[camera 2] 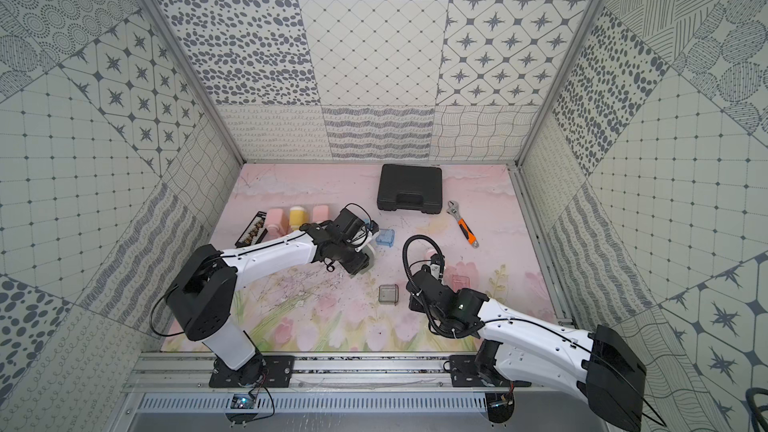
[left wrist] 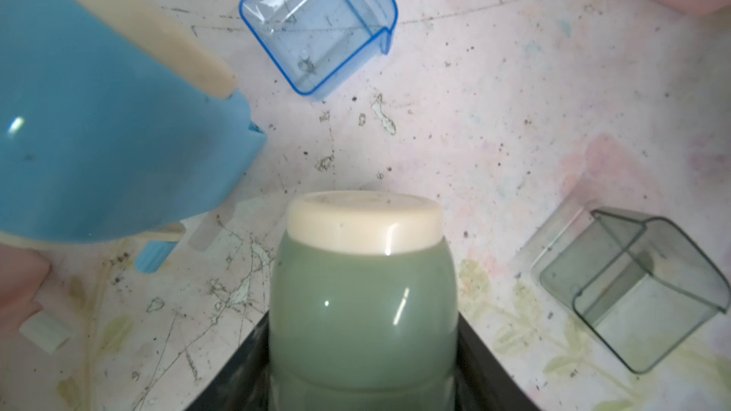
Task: Put the tray back into the pencil sharpener
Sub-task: Pick up the pencil sharpener from the center of the board, then close the container of the pencil sharpener.
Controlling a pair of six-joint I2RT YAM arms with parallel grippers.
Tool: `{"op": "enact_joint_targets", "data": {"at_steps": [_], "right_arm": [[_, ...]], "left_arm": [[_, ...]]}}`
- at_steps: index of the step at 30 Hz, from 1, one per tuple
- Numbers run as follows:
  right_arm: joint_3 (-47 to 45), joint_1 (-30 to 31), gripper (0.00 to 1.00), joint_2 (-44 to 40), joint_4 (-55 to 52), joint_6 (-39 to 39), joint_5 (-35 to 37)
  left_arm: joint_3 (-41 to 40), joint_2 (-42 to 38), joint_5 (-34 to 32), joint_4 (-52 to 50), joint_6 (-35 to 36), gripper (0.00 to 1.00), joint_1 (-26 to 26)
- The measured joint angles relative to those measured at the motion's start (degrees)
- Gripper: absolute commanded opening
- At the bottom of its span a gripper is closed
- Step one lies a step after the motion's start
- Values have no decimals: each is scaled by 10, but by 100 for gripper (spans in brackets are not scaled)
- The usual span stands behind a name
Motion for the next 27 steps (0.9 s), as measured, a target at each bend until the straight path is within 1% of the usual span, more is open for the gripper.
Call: {"op": "enact_joint_targets", "data": {"at_steps": [5, 9, 13, 19, 24, 27], "right_arm": [[-2, -13, 40, 0, 9, -3, -14], [-6, -35, 40, 5, 26, -9, -46], [-6, -50, 39, 26, 51, -21, -82], [-6, -57, 39, 68, 100, -31, -130], [-6, -57, 37, 120, 139, -33, -159], [-6, -57, 36, 143, 158, -33, -175]], "left_arm": [[-58, -77, 28, 2, 58, 22, 0], [-120, -148, 84, 8, 127, 21, 0], [-174, -193, 139, 27, 188, 20, -1], [-183, -184, 183, 28, 254, 22, -10], [-169, -150, 185, 28, 292, 22, -36], [-157, -133, 180, 28, 307, 24, -55]]}}
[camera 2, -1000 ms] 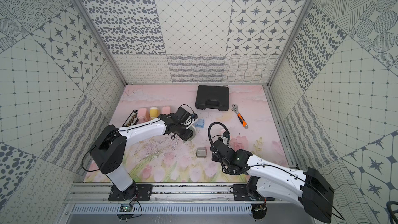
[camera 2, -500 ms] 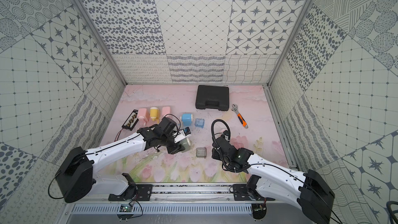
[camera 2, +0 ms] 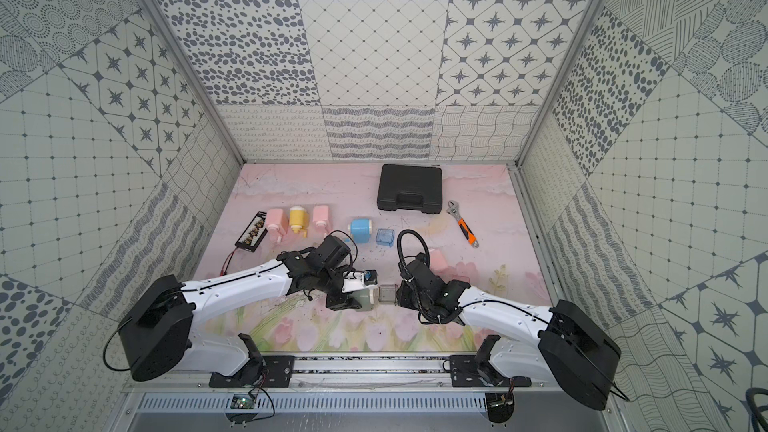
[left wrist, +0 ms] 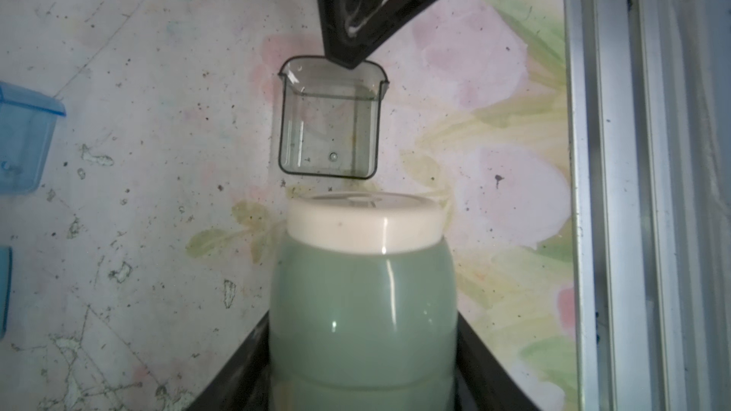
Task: Put the tray back into the pencil sharpener
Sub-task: Close the container of the pencil sharpener.
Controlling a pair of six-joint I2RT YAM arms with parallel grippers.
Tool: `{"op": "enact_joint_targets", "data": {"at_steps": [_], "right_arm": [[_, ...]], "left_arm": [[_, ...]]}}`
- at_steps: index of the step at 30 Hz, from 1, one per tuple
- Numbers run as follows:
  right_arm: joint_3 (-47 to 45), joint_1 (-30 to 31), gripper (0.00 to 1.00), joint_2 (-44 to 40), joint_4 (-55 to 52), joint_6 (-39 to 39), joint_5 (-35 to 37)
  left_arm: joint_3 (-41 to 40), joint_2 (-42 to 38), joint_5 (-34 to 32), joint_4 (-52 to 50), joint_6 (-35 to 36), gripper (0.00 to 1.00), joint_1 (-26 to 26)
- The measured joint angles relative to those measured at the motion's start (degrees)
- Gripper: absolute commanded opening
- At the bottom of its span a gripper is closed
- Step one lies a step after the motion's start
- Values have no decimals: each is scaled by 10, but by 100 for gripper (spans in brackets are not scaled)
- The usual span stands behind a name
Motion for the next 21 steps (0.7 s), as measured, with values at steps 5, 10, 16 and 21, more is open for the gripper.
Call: {"op": "enact_joint_targets", "data": {"at_steps": [5, 10, 16, 21], "right_arm": [[0, 0, 34, 13, 19, 1, -12], [0, -1, 34, 16, 29, 2, -12], [0, -1, 34, 27, 39, 2, -12], [0, -3, 32, 39, 43, 1, -11]], "left_arm": [[10, 19, -8, 3, 17, 25, -13], [23, 33, -14, 3, 26, 26, -17], [31, 43, -24, 4, 26, 27, -19], [32, 43, -33, 12, 24, 27, -20]]}}
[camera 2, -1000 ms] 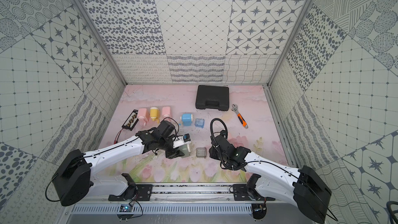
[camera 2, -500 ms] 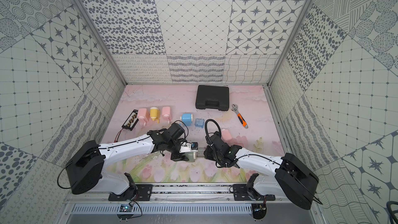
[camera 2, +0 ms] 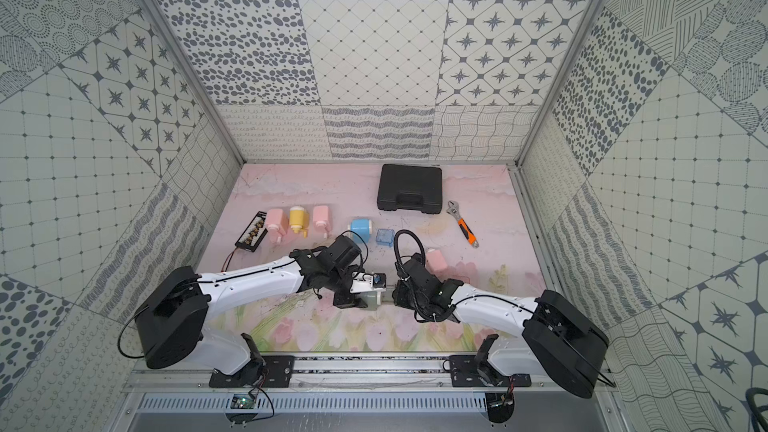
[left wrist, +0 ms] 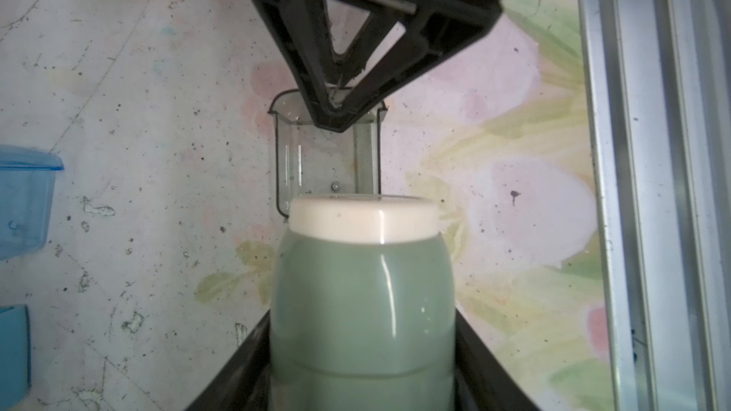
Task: Put the tray back into the pencil sharpener
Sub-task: Close the container of the pencil sharpener.
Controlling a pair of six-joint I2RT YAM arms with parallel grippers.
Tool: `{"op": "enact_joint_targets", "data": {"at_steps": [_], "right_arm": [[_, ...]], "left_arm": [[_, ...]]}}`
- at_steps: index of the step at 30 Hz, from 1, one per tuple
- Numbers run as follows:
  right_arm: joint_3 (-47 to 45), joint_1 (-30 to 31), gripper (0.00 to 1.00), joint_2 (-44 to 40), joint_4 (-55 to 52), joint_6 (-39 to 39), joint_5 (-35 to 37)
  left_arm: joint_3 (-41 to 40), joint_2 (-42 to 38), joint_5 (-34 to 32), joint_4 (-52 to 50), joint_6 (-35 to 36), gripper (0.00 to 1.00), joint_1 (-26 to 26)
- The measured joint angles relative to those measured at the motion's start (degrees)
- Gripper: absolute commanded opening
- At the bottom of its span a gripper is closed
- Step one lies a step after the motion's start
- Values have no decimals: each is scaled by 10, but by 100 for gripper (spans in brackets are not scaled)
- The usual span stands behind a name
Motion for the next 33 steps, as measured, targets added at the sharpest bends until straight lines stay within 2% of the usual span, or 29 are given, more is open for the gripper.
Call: {"op": "enact_joint_targets", "data": {"at_steps": [6, 19, 26, 33], "right_arm": [[7, -7, 31, 5, 5, -4, 1], [7, -11, 23, 45, 50, -8, -18], [7, -11, 21, 76, 117, 13, -45], [7, -11, 28, 73, 128, 19, -50]], "left_arm": [[0, 2, -22, 19, -1, 28, 0], [0, 9, -20, 32, -13, 28, 0], [1, 12, -18, 35, -19, 27, 0], [1, 12, -17, 36, -23, 25, 2]]}}
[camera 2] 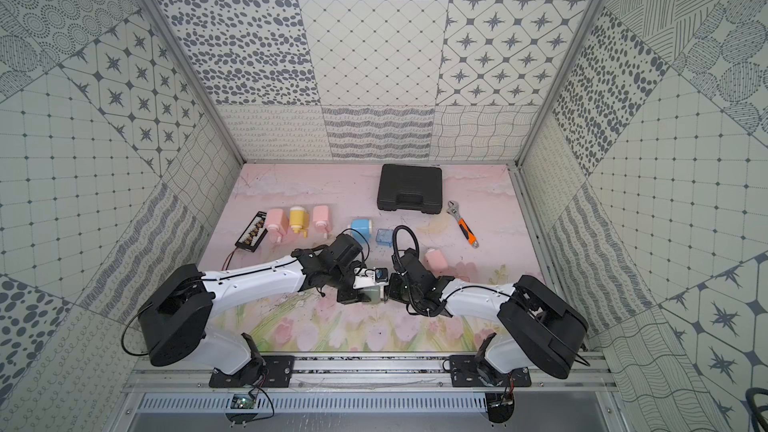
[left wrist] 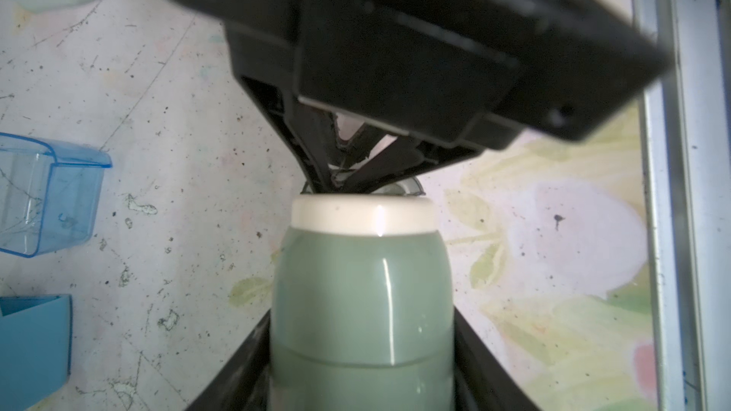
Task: Put the tray back into the pencil sharpener
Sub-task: Close the container of the pencil sharpener.
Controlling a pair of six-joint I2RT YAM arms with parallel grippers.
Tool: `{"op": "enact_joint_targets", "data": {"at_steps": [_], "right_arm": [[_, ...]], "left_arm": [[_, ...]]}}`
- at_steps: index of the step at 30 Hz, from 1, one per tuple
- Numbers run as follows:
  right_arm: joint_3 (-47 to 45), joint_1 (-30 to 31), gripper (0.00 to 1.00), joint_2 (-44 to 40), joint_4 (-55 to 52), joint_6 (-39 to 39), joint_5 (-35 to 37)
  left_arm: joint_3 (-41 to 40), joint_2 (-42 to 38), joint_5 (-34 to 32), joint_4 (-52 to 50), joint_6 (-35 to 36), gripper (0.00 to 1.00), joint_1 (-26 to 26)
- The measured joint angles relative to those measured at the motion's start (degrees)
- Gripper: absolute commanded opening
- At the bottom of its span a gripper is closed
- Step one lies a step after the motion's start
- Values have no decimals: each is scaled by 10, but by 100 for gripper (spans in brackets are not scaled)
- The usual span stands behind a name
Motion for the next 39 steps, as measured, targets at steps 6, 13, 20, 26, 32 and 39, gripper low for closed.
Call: {"op": "enact_joint_targets", "data": {"at_steps": [6, 13, 20, 26, 32, 39], "right_arm": [[-11, 0, 30, -91, -38, 6, 27], [-10, 1, 20, -127, -100, 12, 65], [15, 8, 18, -20, -101, 1, 43], [16, 8, 18, 29, -20, 6, -6], [5, 1, 22, 32, 12, 13, -14], [-21, 2, 27, -92, -26, 15, 10]], "left_arm": [[0, 0, 2, 1, -2, 24, 3], [-2, 0, 3, 4, -5, 22, 3], [-5, 0, 3, 16, -11, 22, 3], [-9, -2, 6, 24, -19, 22, 6], [-14, -5, 5, 27, -28, 21, 9], [-28, -45, -28, 32, -59, 9, 10]]}}
